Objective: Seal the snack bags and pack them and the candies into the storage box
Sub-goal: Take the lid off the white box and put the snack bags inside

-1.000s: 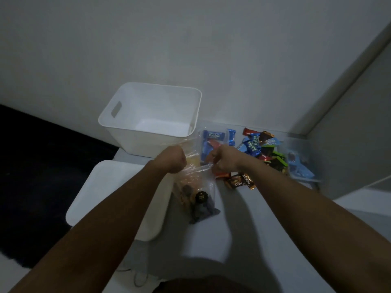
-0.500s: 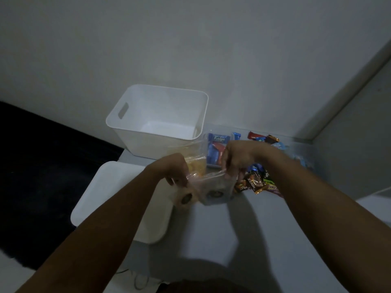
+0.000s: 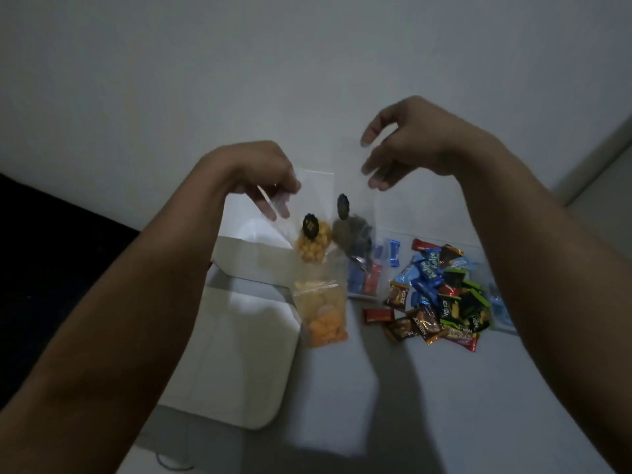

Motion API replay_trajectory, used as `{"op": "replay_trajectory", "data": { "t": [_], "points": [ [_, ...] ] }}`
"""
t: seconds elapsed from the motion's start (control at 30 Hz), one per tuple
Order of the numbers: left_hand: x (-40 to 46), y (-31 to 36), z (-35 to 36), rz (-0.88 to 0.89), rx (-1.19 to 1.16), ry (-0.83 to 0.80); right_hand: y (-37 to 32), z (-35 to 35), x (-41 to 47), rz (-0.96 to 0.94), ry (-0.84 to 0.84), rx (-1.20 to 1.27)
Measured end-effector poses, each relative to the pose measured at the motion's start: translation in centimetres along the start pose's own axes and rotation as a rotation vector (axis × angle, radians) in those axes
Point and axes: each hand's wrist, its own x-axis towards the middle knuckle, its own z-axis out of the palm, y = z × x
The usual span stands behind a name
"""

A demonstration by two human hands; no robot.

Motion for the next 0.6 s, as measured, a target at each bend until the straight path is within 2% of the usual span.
{"op": "replay_trajectory", "data": {
  "t": [0.3, 0.47, 0.6],
  "points": [
    [7.5, -1.6, -1.0, -0.084, -0.084, 0.168, 1.1, 5.5, 7.5, 0.028, 0.146, -0.046],
    [12.6, -4.4, 0.7, -0.18, -0.162, 0.196, 4.9, 8.2, 11.2, 0.111, 0.12, -0.13],
    [16.3, -5.7, 2.4, -0.177, -0.186, 0.222, 7.6, 8.8, 13.4, 0.161, 0.089, -0.23]
  ]
}}
